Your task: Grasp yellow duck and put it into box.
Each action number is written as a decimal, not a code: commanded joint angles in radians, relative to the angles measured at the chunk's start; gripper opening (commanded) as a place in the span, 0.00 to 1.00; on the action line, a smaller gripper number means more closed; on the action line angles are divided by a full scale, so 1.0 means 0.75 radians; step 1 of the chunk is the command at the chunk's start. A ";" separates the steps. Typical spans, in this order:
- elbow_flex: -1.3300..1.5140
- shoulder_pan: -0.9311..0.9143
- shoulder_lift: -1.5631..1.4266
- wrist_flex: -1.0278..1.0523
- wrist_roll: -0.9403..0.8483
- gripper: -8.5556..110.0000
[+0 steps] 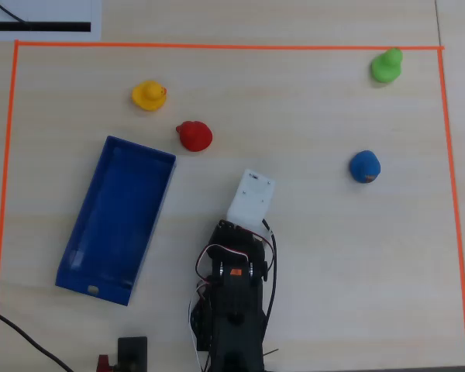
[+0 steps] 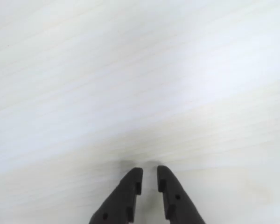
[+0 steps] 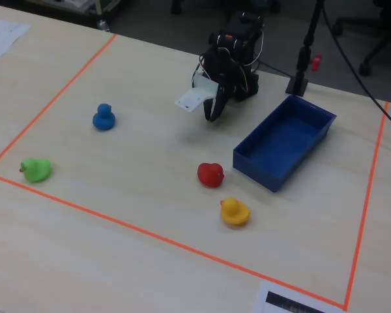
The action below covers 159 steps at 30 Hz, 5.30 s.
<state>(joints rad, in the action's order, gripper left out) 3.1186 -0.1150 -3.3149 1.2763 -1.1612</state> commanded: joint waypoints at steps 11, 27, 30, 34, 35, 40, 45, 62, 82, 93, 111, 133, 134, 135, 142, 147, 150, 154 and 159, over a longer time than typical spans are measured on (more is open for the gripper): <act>-0.012 -0.006 0.006 0.033 -0.006 0.08; -0.012 -0.006 0.006 0.033 -0.006 0.08; -0.012 -0.006 0.006 0.033 -0.006 0.08; -0.012 -0.006 0.006 0.033 -0.006 0.08; -0.012 -0.006 0.006 0.033 -0.006 0.08; -0.012 -0.006 0.006 0.033 -0.006 0.08; -0.012 -0.006 0.006 0.033 -0.006 0.08; -0.121 0.012 0.076 0.061 -0.096 0.20; -2.164 0.209 1.972 0.125 0.182 0.42; -2.600 0.372 2.569 0.010 0.290 0.42; -3.056 0.425 3.119 -0.067 0.362 0.42; -3.201 0.462 3.352 -0.170 0.472 0.07; -3.195 0.462 3.328 -0.151 0.475 0.07; -3.189 0.462 3.299 -0.141 0.479 0.07; -3.076 0.415 2.771 0.059 0.503 0.07; -2.782 0.366 2.166 0.237 0.470 0.07; -2.450 0.364 1.835 0.280 0.452 0.07; -2.011 0.362 1.518 0.266 0.456 0.07; -1.757 0.354 1.413 0.237 0.530 0.07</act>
<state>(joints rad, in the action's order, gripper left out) 1.6843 0.1473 -2.1921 1.4803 -0.7946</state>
